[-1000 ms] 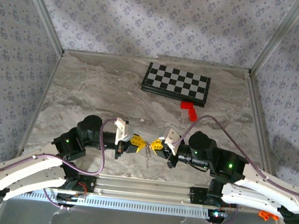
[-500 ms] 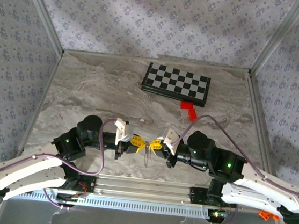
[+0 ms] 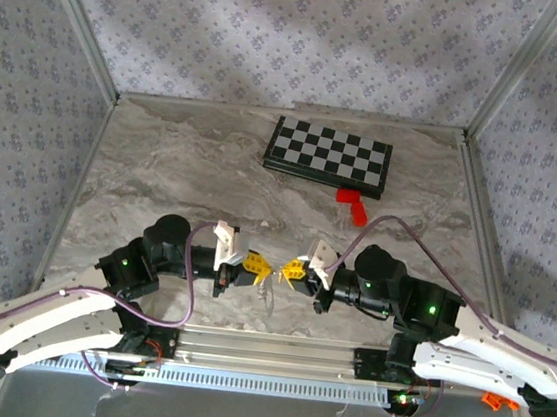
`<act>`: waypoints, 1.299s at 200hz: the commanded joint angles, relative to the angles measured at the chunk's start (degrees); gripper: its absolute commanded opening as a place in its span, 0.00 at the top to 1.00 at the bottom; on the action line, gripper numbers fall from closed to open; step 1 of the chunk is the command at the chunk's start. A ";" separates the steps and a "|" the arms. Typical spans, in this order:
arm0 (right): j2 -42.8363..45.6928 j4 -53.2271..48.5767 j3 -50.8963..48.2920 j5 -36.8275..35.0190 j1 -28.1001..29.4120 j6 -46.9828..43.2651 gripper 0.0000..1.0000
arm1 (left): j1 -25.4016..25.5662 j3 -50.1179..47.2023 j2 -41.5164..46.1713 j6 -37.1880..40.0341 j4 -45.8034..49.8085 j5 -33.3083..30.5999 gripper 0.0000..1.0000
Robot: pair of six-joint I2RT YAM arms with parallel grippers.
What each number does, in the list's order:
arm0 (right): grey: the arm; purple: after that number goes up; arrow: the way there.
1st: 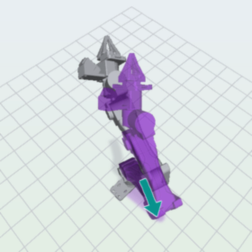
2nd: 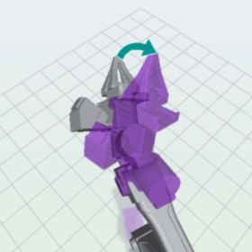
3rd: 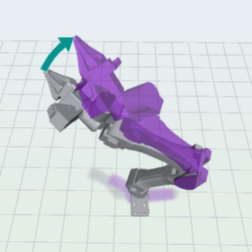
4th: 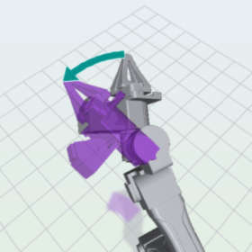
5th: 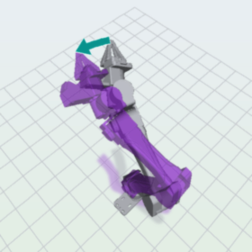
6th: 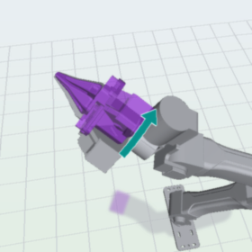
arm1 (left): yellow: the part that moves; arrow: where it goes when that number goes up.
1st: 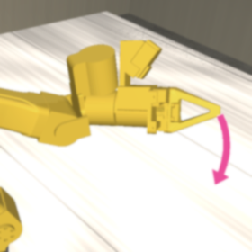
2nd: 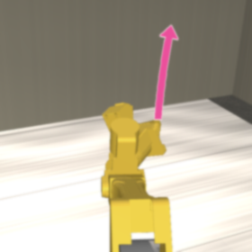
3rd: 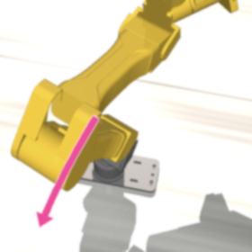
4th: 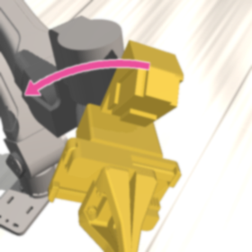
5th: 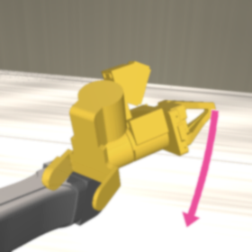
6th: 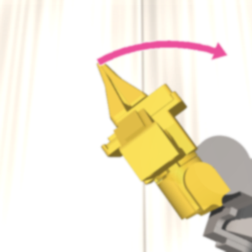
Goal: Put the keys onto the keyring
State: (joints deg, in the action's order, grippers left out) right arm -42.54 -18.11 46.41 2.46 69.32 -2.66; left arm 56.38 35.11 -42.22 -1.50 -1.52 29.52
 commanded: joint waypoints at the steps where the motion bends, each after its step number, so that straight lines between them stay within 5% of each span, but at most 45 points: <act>1: -0.23 -1.24 0.73 1.34 0.42 -1.13 1.00 | 0.46 3.46 0.96 1.15 -1.23 0.45 1.00; 260: 1.41 -2.83 0.70 4.79 -1.28 -1.74 1.00 | 0.84 4.17 -0.73 1.90 -0.57 2.82 1.00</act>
State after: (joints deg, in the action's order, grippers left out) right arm -41.89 -20.84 46.44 6.24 68.60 -4.14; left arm 56.80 36.69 -42.63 -0.45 -1.08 30.50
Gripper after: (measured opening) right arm 0.051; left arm 0.045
